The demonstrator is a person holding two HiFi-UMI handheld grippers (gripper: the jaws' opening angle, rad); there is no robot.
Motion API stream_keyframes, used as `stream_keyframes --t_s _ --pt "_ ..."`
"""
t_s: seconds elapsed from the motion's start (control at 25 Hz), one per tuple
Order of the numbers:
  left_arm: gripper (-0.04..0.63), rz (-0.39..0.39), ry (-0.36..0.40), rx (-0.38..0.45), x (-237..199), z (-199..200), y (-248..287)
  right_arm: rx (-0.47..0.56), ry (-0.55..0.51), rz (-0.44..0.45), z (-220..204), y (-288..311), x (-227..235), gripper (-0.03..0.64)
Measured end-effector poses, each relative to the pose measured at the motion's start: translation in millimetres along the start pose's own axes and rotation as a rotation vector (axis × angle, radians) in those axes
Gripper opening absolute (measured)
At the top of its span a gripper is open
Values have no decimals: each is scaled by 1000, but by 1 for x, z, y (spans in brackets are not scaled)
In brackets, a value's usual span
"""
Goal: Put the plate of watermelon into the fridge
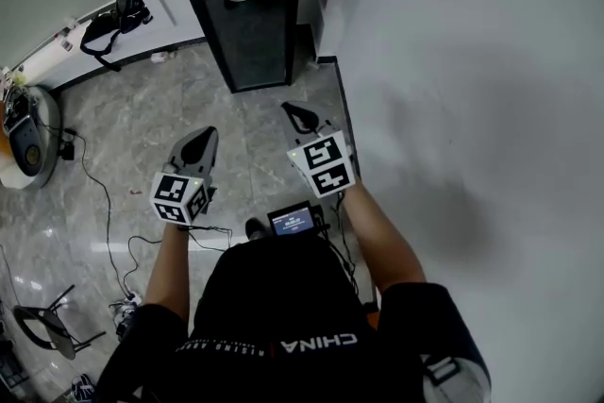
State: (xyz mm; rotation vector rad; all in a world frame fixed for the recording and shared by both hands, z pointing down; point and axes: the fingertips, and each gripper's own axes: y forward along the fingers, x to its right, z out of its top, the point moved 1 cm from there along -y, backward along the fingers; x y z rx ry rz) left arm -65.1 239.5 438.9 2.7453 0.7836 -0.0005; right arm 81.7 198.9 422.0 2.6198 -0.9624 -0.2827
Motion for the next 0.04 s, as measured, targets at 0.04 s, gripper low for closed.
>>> stream_keyframes --t_s 0.04 --pt "11 -6 -5 -5 0 0 0 1 1 0 1 0 -1 15"
